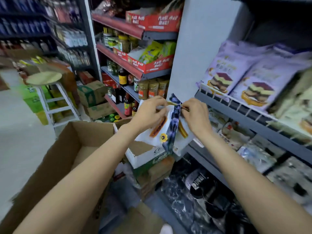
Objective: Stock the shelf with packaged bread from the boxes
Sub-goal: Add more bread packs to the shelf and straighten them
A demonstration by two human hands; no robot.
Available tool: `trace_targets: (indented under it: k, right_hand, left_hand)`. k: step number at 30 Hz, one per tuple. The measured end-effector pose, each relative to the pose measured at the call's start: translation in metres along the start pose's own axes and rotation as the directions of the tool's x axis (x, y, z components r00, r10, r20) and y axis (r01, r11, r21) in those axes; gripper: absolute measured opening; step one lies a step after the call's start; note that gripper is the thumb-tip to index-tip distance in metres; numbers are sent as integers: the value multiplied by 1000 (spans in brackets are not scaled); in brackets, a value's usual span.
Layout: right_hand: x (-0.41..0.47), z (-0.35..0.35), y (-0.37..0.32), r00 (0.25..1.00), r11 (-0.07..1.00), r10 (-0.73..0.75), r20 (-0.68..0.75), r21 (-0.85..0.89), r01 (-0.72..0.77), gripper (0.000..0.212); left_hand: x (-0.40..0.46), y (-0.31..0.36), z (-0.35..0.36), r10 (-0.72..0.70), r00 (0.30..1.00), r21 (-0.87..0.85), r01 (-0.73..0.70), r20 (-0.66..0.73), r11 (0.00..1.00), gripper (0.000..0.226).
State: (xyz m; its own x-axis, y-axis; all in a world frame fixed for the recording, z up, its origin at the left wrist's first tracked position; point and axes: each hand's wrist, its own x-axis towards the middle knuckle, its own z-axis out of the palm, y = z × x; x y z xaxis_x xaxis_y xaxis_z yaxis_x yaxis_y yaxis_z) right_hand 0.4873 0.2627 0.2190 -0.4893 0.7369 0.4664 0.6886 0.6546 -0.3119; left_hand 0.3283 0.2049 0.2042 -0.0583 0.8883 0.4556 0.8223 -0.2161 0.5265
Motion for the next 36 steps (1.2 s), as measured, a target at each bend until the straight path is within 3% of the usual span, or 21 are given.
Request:
trace_targets:
  k: [10,12,16,25,29,31,36]
  right_hand:
    - [-162,-192,42,969,975,201,-145,-66,-212,42]
    - [-202,-233,62,935,955,282,-217,-33,-295,26]
    - [-288,-318,100,839,902,430,-333,114,-417,24]
    - [-462,-489,188,710,857,513,-483,231,-461,20]
    - [-513,-533,220,663,840,508,-550,146,-522,19]
    - [-535,-551,241,589,820,512,-626,150,-553,17]
    - [-573,-588,298,290,702,555,-780,251,-667,22]
  left_hand:
    - [-34,220,35,278,959,-195,-263,53,945,29]
    - [-41,274,50,334,941,-258,-309,59,915,27]
    - [-63,383,93,393,917,-381,-338,74,861,28]
    - [-136,606,176,451,891,-548,-351,55,759,35]
    - [-149,671,205,486,867,-528,-364,109,767,31]
    - [-151,703,223,485,864,-494,-367,133,788,34]
    - [-145,764,251,388,916,-362,-328,106,873,26]
